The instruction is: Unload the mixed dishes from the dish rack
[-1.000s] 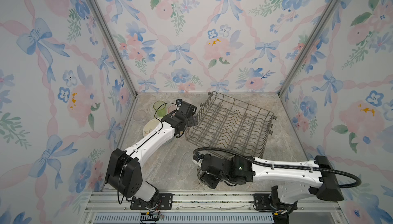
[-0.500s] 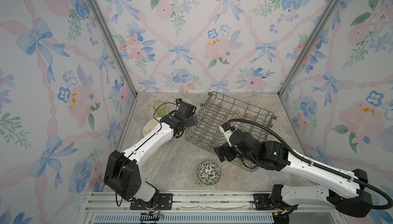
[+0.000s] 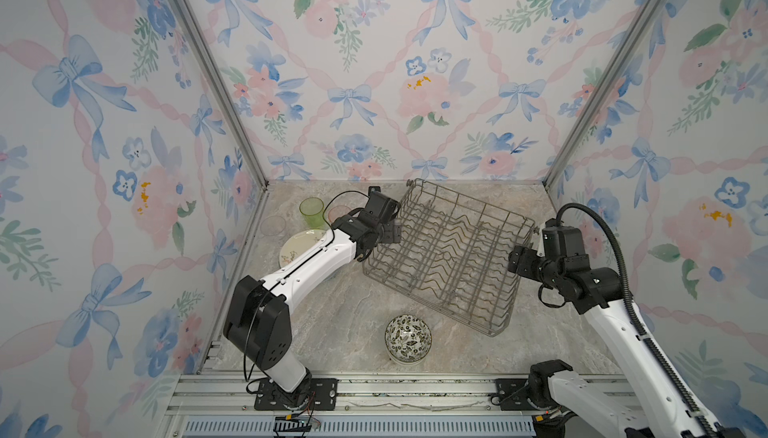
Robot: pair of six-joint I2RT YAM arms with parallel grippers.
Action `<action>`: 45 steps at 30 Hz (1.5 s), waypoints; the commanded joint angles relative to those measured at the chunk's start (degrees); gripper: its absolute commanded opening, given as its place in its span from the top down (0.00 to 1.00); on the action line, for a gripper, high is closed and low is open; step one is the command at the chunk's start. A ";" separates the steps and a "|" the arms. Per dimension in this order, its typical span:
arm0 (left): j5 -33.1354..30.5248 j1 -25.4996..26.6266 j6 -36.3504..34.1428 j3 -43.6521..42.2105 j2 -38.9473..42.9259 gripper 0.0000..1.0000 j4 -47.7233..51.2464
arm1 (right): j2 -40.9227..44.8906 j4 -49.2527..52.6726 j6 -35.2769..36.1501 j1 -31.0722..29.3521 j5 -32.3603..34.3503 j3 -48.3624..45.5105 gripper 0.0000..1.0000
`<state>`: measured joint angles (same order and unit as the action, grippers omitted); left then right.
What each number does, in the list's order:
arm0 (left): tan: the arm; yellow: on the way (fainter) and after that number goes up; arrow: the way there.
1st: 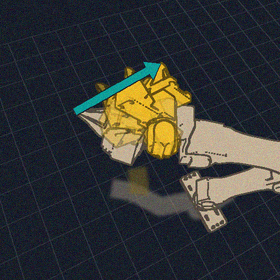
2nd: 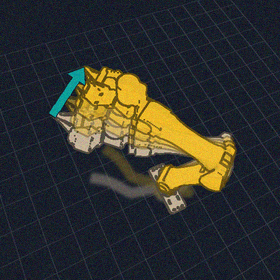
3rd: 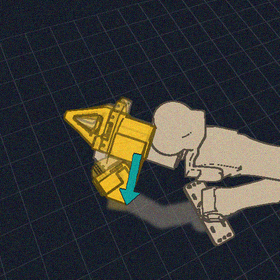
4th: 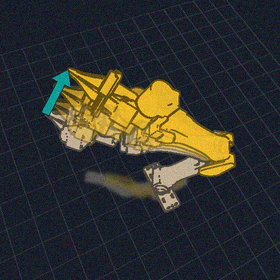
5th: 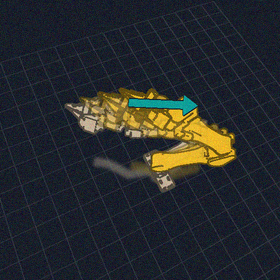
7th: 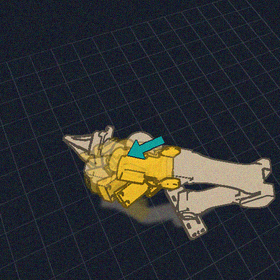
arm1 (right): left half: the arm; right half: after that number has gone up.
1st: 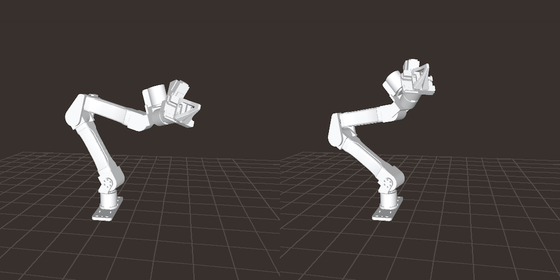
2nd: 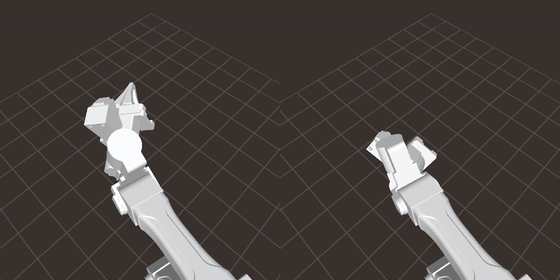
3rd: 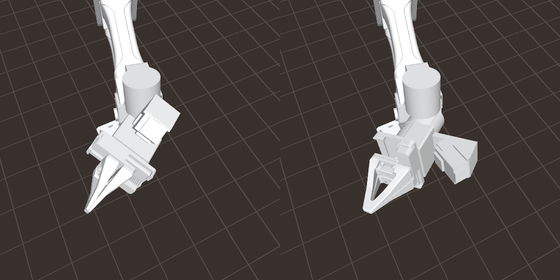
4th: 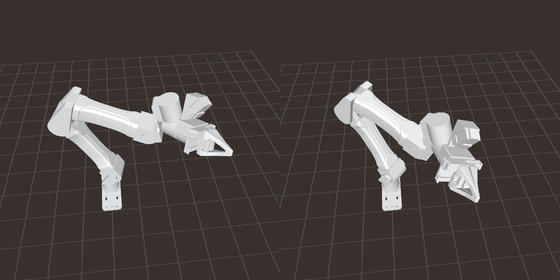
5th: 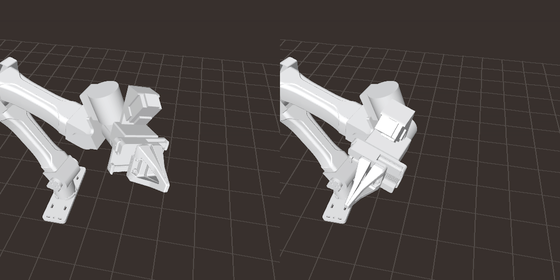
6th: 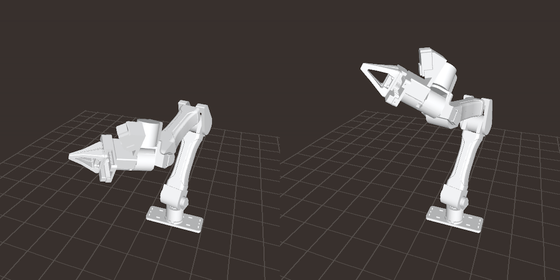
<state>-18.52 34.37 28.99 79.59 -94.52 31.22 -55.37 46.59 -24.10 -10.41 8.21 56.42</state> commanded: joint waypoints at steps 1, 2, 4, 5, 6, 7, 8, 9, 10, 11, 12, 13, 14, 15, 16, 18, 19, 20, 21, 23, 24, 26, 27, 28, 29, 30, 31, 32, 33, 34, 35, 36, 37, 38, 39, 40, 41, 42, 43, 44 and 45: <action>-0.96 -0.16 -2.62 3.24 -4.47 0.02 0.44 | -2.09 0.08 1.66 1.56 -5.92 -0.93 0.08; -1.18 -0.22 -2.90 4.23 -5.75 0.02 0.44 | -3.10 -0.41 1.77 2.33 -6.78 -1.08 0.08; -1.77 -0.31 -3.61 6.53 -8.66 0.02 0.51 | -5.83 -1.33 1.79 4.69 -8.90 -1.39 0.08; -1.76 -0.30 -4.08 7.60 -9.84 0.02 0.51 | -6.86 -1.74 1.77 5.43 -8.95 -1.49 0.08; -1.61 -0.36 -4.49 8.70 -11.09 0.02 0.51 | -7.90 -2.46 1.86 6.03 -8.28 -1.79 0.09; -1.35 -0.28 -4.83 9.80 -12.36 0.02 0.55 | -8.88 -3.15 1.95 6.68 -7.92 -2.09 0.10; -1.19 -0.33 -5.34 10.70 -13.37 0.02 0.54 | -9.77 -3.69 1.95 7.50 -8.40 -2.39 0.11; -1.00 -0.44 -5.96 11.74 -14.64 0.02 0.60 | -10.84 -4.48 2.12 8.30 -9.34 -2.68 0.12; -0.99 -0.52 -6.45 12.74 -15.90 0.02 0.60 | -11.93 -5.02 2.13 8.96 -9.65 -2.89 0.13; -1.17 -0.66 -6.79 13.55 -16.97 0.02 0.67 | -12.79 -5.32 2.30 9.33 -9.59 -3.00 0.13; -1.36 -0.90 -6.84 14.23 -17.98 0.02 0.69 | -13.73 -5.82 2.40 9.61 -9.43 -2.98 0.14; -1.21 -1.18 -6.84 14.74 -18.86 0.02 0.73 | -14.61 -6.27 2.48 9.75 -8.99 -2.99 0.14; -1.08 -1.45 -6.86 15.25 -19.45 0.02 0.69 | -15.39 -6.61 2.55 9.83 -8.59 -2.91 0.15; -0.99 -1.78 -6.69 15.81 -20.17 0.02 0.68 | -15.90 -6.96 2.69 9.91 -8.09 -2.81 0.16; -0.90 -2.04 -6.59 16.25 -20.75 0.02 0.69 | -16.86 -7.40 2.81 10.02 -7.94 -2.65 0.16; -0.84 -2.76 -6.49 17.27 -21.96 0.02 0.68 | -18.68 -8.38 2.83 10.32 -8.50 -2.26 0.17; -0.82 -3.04 -6.50 17.76 -22.57 0.02 0.68 | -19.81 -9.01 2.67 10.33 -8.75 -2.07 0.18; -0.73 -3.46 -6.49 18.32 -23.07 0.02 0.68 | -20.64 -9.71 2.51 10.41 -8.95 -1.99 0.18; -0.34 -3.85 -6.58 18.98 -23.64 0.04 0.69 | -21.56 -10.74 2.39 10.41 -9.25 -1.93 0.19; 0.63 -4.38 -6.73 20.40 -24.76 0.07 0.63 | -23.54 -12.30 2.22 10.37 -9.23 -1.46 0.22; 0.60 -4.48 -6.88 21.15 -25.50 0.08 0.60 | -24.54 -13.03 2.30 10.41 -9.13 -1.04 0.23; 0.57 -4.49 -7.80 23.15 -27.10 0.12 0.61 | -26.51 -13.70 2.47 10.41 -9.19 0.22 0.26; 0.68 -4.49 -8.50 24.13 -28.11 0.15 0.69 | -27.45 -13.78 2.56 10.39 -9.26 0.99 0.28; 0.98 -4.50 -8.89 25.21 -29.03 0.17 0.69 | -28.37 -14.03 2.48 10.37 -9.03 1.69 0.30; 1.19 -4.49 -9.16 25.98 -29.83 0.20 0.68 | -29.04 -14.41 2.39 10.41 -8.91 2.17 0.30; 1.69 -4.38 -9.53 26.81 -30.87 0.23 0.73 | -29.79 -14.77 2.39 10.41 -8.82 2.66 0.30; 1.88 -4.34 -9.73 27.55 -31.76 0.27 0.68 | -30.64 -15.07 2.30 10.40 -8.56 3.33 0.30; 1.98 -4.44 -9.91 28.03 -32.47 0.31 0.69 | -31.45 -15.27 2.39 10.37 -8.56 3.85 0.31; 1.65 -4.39 -10.01 28.54 -33.22 0.33 0.71 | -32.48 -15.41 2.63 10.41 -8.55 4.58 0.33; 1.07 -4.40 -10.01 28.89 -33.89 0.35 0.68 | -33.73 -15.25 2.93 10.41 -8.28 5.37 0.36; 0.64 -4.40 -10.16 29.23 -34.48 0.37 0.70 | -34.80 -15.16 3.16 10.41 -8.04 6.10 0.38; 0.15 -4.39 -10.34 29.67 -35.03 0.41 0.69 | -36.04 -15.25 3.50 10.41 -7.93 6.77 0.42; -0.29 -4.40 -10.43 29.87 -35.40 0.41 0.73 | -37.05 -15.48 3.78 10.33 -7.89 7.32 0.43; -0.74 -4.39 -10.65 30.21 -35.87 0.42 0.69 | -37.97 -15.71 3.95 10.33 -8.09 7.98 0.46; -1.15 -4.39 -10.86 30.48 -36.16 0.43 0.68 | -38.90 -16.06 4.01 10.24 -8.27 8.45 0.50; -1.86 -4.40 -10.95 30.76 -36.54 0.43 0.73 | -39.16 -16.62 4.14 10.01 -8.59 8.99 0.55; -2.28 -4.40 -11.06 31.03 -36.82 0.46 0.68 | -40.57 -16.98 4.17 9.68 -8.63 9.40 0.61; -2.59 -4.38 -11.30 31.28 -37.04 0.50 0.68 | -41.33 -17.39 4.15 9.32 -8.56 10.10 0.66; -2.95 -4.40 -11.58 31.69 -37.40 0.52 0.68 | -41.97 -17.88 4.22 8.87 -8.62 10.85 0.66; -3.27 -4.39 -11.75 32.01 -37.73 0.52 0.68 | -42.66 -18.02 4.32 8.39 -8.56 11.70 0.67; -3.70 -4.47 -11.85 32.31 -38.01 0.53 0.68 | -43.41 -17.95 4.40 7.93 -8.36 12.99 0.68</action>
<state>-21.10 29.71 18.37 109.56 -130.96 32.82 -96.27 30.61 -19.99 -0.10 3.29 66.67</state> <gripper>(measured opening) 0.474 0.329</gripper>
